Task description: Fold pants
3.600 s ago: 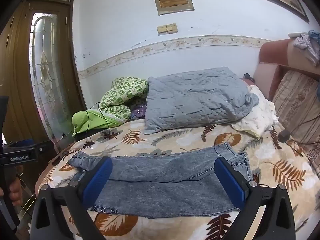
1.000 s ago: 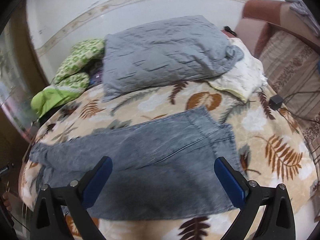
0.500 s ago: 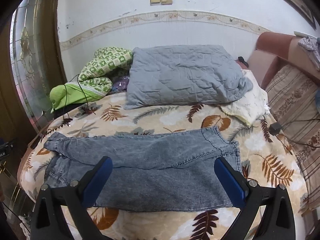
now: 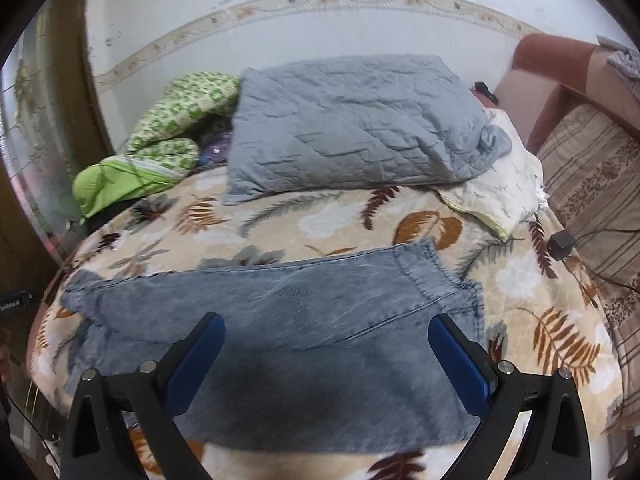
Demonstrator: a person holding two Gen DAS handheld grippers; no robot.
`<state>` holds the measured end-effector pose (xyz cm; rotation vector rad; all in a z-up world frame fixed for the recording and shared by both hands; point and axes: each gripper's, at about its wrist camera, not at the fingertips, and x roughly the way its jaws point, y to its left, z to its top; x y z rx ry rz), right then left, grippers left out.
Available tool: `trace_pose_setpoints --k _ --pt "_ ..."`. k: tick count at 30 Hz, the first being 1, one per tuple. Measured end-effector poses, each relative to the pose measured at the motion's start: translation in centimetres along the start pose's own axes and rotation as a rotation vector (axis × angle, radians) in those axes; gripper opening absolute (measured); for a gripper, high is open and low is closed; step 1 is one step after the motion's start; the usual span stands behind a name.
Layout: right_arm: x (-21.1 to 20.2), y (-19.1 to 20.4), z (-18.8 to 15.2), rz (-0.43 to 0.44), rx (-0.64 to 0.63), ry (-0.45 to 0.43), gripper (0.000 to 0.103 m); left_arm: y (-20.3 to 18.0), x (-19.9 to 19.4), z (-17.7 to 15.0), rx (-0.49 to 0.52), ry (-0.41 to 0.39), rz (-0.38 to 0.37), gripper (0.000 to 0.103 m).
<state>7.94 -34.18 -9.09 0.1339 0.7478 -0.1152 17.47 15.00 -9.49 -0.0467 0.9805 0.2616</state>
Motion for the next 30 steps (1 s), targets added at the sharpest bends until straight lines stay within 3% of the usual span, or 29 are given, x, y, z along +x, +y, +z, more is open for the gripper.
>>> trace_pose_setpoints --k 2,7,9,11,13,15,16,18,19,27,30 --pt "2.0 -1.5 1.1 -0.012 0.015 0.026 0.103 0.9 2.6 1.9 -0.028 0.042 0.026 0.103" --pt "7.1 -5.0 3.3 -0.012 0.051 0.069 0.103 1.9 7.9 5.0 -0.127 0.183 -0.069 0.099" --pt "9.2 -6.6 4.1 -0.004 0.073 0.09 0.103 1.0 9.4 5.5 -0.131 0.236 -0.117 0.085" --pt "10.8 -8.0 4.9 0.004 0.097 0.101 0.103 -0.5 10.8 5.7 -0.102 0.289 -0.16 0.082" --pt "12.4 -9.7 5.9 0.013 0.128 0.121 0.103 -2.5 12.1 5.6 -0.041 0.349 -0.179 0.07" --pt "14.1 -11.1 6.8 0.017 0.149 0.144 0.103 -3.9 13.1 5.3 -0.013 0.391 -0.197 0.046" --pt "14.9 -11.5 7.1 0.016 0.156 0.157 0.103 -4.6 13.5 5.0 -0.003 0.402 -0.201 0.044" --pt "16.5 -12.3 7.5 0.017 0.167 0.185 0.103 -5.4 13.8 4.6 0.011 0.399 -0.216 0.023" --pt "17.1 -12.5 7.6 0.021 0.166 0.195 0.103 -5.9 13.8 4.4 0.015 0.398 -0.236 0.02" --pt "22.8 -14.1 8.7 -0.001 0.202 0.256 0.102 -7.3 11.5 5.0 0.068 0.294 -0.287 0.013" --pt "24.9 -14.1 8.3 0.018 0.215 0.309 0.102 -7.7 11.2 5.3 0.099 0.301 -0.281 0.013"
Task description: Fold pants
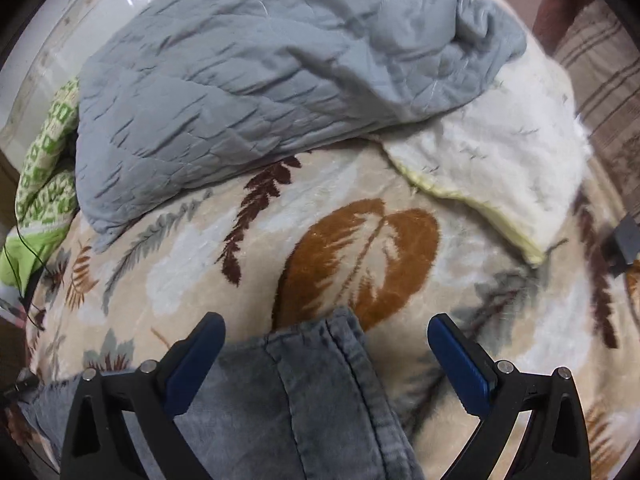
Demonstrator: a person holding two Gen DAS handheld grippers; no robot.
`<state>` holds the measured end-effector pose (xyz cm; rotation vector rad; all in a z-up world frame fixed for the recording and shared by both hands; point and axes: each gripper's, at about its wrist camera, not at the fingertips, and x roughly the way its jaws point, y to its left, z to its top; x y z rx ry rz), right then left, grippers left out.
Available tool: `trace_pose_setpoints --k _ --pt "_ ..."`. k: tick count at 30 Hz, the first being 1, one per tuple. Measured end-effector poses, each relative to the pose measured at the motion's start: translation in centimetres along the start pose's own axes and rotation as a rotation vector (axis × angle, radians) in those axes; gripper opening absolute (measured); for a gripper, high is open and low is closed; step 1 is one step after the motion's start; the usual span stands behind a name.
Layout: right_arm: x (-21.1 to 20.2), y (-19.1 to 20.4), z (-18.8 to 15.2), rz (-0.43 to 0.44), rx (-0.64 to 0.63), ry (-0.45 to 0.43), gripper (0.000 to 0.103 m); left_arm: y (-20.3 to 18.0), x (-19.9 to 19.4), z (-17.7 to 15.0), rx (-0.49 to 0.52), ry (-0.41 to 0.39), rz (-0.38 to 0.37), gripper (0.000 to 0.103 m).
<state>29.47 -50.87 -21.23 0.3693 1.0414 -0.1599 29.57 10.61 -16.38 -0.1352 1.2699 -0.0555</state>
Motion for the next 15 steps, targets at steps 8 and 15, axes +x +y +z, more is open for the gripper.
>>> trace_pose_setpoints --k 8,15 --pt "3.1 1.4 -1.9 0.007 -0.075 0.12 0.073 2.0 1.7 -0.6 -0.074 0.055 -0.04 0.017" --pt "1.2 2.5 -3.0 0.023 -0.124 0.086 0.014 2.2 0.8 -0.9 -0.07 0.016 -0.103 0.011"
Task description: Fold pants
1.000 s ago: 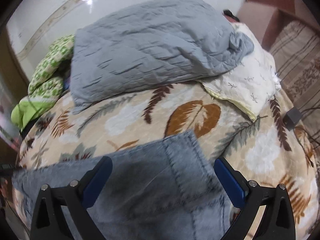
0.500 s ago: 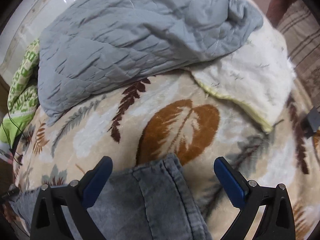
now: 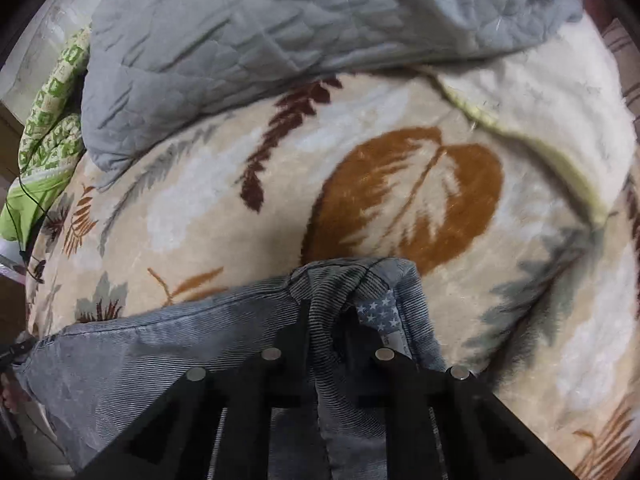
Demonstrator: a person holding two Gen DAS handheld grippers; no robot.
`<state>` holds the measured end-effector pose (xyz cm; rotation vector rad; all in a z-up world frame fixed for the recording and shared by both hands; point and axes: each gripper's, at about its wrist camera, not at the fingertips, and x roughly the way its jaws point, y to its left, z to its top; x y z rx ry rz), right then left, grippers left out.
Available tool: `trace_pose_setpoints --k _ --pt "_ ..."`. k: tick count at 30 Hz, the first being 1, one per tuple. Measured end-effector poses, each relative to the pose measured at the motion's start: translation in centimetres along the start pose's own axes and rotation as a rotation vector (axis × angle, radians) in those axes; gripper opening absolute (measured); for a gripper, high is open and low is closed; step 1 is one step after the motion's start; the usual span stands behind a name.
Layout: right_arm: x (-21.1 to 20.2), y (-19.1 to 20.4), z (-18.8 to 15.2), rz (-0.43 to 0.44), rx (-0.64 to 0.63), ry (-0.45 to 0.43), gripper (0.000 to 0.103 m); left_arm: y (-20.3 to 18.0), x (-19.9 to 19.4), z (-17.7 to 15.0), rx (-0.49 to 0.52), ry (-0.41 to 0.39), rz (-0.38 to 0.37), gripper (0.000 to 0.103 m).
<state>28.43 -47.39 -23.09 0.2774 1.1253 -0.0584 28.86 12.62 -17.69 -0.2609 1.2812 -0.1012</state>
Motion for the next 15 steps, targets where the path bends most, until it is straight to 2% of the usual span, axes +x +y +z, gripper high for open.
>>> trace_pose_setpoints --k 3,7,11,15 --pt "-1.6 0.8 0.0 -0.007 -0.026 -0.029 0.013 -0.3 -0.9 0.1 0.015 -0.033 -0.021 0.01" --pt "-4.5 0.4 1.1 0.022 0.0 -0.099 0.013 -0.2 -3.8 0.5 0.016 -0.115 -0.073 0.01" --pt "-7.8 0.5 3.1 0.061 0.038 -0.187 0.013 -0.3 -6.8 1.6 -0.003 -0.174 -0.127 0.01" --pt "-12.7 0.5 4.3 0.079 0.07 -0.318 0.013 -1.1 -9.7 2.6 -0.023 -0.284 -0.17 0.01"
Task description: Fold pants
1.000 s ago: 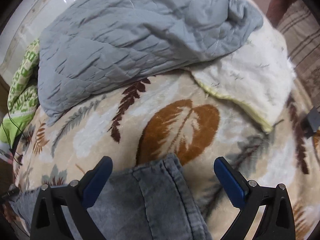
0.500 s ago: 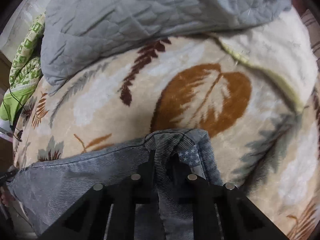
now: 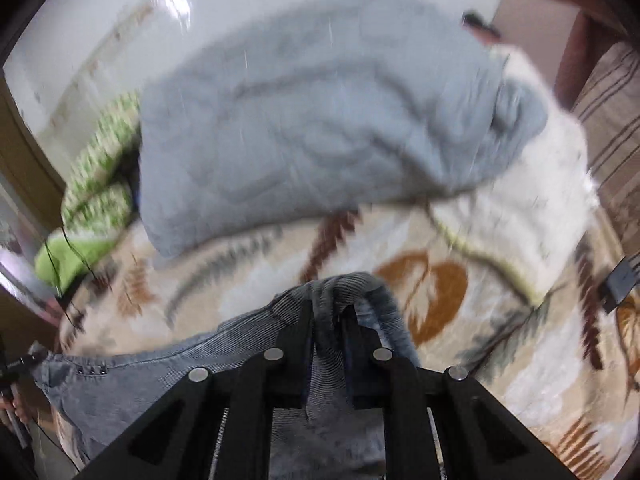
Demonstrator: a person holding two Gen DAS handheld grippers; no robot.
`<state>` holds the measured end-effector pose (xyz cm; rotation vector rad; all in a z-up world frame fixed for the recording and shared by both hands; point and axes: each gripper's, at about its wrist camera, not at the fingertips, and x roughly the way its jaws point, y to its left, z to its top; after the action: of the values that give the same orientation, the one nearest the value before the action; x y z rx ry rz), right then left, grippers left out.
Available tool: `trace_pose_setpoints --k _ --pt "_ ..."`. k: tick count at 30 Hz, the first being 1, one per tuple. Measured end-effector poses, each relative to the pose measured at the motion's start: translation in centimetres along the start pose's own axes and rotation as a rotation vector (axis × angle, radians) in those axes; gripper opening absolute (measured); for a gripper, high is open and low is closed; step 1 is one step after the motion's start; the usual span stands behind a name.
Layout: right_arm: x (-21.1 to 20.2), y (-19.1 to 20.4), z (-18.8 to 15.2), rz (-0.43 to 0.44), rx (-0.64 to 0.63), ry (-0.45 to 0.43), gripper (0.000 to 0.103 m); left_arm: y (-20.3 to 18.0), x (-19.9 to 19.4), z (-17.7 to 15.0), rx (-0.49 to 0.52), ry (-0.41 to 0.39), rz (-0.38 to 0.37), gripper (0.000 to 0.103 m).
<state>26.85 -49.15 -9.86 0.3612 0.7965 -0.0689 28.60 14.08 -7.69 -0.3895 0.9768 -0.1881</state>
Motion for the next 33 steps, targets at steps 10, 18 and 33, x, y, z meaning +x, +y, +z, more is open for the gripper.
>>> trace_pose_setpoints --k 10,18,33 --pt "-6.6 -1.8 -4.9 0.007 -0.021 -0.096 0.013 2.9 -4.0 -6.7 0.036 -0.135 -0.113 0.01" --pt "-10.2 -5.8 -18.5 0.044 0.01 0.02 0.013 8.0 -4.7 -17.5 0.008 -0.057 -0.096 0.011" --pt "-13.4 -11.7 -28.0 0.04 0.119 0.195 0.014 8.8 -8.9 -22.3 0.078 -0.12 -0.046 0.021"
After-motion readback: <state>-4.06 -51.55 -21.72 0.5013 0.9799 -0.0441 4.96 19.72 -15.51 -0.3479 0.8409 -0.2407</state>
